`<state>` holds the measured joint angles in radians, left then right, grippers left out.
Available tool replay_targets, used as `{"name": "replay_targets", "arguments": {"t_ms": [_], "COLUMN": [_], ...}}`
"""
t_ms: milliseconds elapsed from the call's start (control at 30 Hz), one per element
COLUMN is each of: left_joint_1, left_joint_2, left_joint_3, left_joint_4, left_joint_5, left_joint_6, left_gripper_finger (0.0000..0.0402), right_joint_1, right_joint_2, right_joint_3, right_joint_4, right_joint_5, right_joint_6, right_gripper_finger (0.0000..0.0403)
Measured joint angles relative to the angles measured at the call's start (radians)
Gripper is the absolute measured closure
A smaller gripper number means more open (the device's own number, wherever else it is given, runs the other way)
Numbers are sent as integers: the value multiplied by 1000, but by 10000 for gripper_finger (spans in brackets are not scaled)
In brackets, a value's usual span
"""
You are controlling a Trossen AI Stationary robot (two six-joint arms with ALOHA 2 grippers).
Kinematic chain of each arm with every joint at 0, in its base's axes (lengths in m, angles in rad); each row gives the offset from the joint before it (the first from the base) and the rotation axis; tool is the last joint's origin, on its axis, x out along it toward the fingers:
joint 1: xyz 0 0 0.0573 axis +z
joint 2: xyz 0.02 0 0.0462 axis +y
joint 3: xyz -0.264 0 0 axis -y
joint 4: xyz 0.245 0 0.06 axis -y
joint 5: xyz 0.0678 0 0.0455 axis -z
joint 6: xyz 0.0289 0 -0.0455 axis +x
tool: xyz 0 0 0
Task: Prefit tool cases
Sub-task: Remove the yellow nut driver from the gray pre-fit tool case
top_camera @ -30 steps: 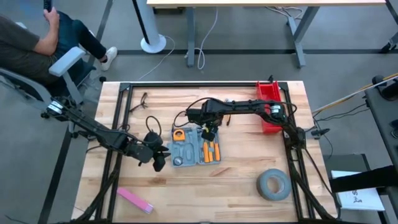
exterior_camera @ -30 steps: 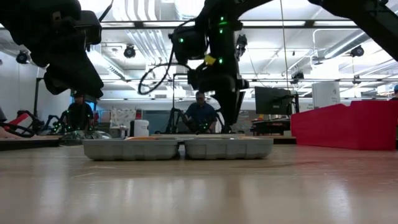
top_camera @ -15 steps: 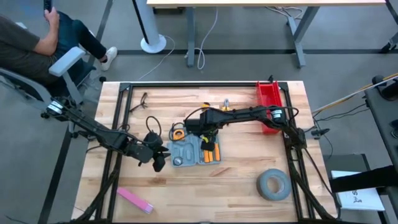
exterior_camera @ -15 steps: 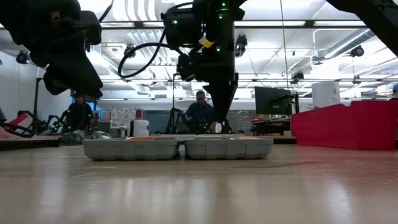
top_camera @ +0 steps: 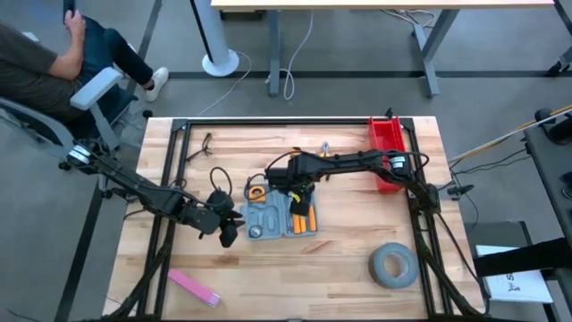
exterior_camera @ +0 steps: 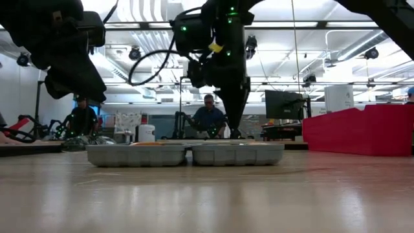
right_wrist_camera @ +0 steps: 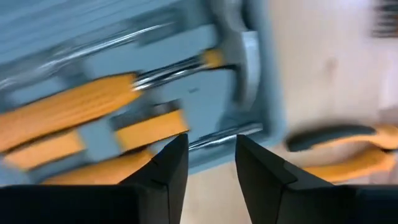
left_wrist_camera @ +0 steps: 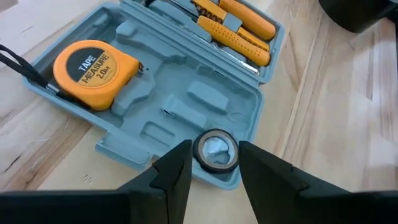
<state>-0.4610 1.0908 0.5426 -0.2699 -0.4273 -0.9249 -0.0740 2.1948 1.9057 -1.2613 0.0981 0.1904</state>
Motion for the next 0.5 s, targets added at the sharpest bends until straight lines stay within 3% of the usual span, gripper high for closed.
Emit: {"name": "replay_targets", "arguments": {"t_ms": [267,500], "left_joint_1": [0,0], "left_joint_2": [0,0], "left_joint_3": [0,0], "left_joint_4": [0,0], "left_joint_5": [-1,-2], "left_joint_6": [3,3], "left_gripper_finger": [264,264], "right_joint_1": [-55,-45], "right_joint_2": [7,73], "right_joint_3": [-3,-4], "right_joint_4": [1,4], "right_joint_5": [-1,-54], "right_joint_6": [212,259], "right_gripper_finger": [292,282]}}
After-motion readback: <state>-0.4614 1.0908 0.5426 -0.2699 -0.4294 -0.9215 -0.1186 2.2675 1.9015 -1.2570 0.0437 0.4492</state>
